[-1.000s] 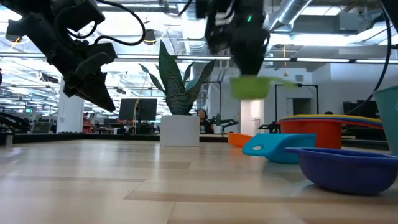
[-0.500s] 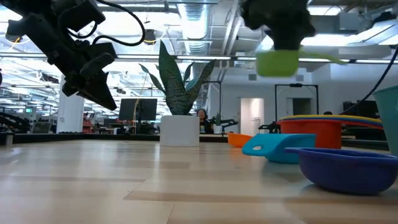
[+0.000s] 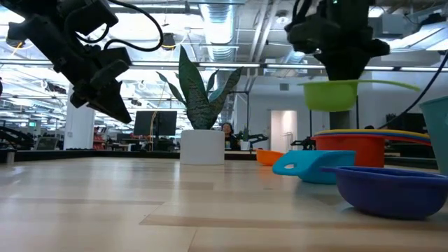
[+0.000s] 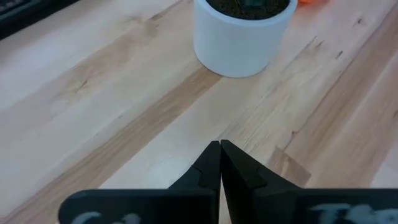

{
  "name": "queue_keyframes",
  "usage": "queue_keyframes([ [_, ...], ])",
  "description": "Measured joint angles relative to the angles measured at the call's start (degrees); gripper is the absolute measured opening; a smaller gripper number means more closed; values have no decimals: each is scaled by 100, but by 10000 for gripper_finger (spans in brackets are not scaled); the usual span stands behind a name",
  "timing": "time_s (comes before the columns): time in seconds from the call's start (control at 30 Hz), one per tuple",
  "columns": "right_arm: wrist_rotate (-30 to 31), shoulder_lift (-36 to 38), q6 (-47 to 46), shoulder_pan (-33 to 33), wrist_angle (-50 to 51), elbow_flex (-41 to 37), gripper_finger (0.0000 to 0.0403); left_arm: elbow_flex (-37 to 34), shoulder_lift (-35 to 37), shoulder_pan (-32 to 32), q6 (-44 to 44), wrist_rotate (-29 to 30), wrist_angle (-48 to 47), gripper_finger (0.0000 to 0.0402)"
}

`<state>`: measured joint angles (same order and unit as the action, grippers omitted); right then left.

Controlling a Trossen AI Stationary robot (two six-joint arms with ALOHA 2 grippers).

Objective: Nest measuring cups in basket
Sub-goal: Stack the green measuring cup on top of the yellow measuring cup

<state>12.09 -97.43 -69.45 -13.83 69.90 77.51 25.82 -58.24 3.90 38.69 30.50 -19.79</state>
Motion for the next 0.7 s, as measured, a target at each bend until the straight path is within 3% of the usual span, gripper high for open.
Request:
queue_keyframes([
  [0.4, 302, 0, -428, -206, 276, -18, 7, 0, 0, 0, -247, 188, 2, 0],
  [0.7, 165, 304, -750, -243, -442, -756, 7, 0, 0, 0, -240, 188, 24, 0],
])
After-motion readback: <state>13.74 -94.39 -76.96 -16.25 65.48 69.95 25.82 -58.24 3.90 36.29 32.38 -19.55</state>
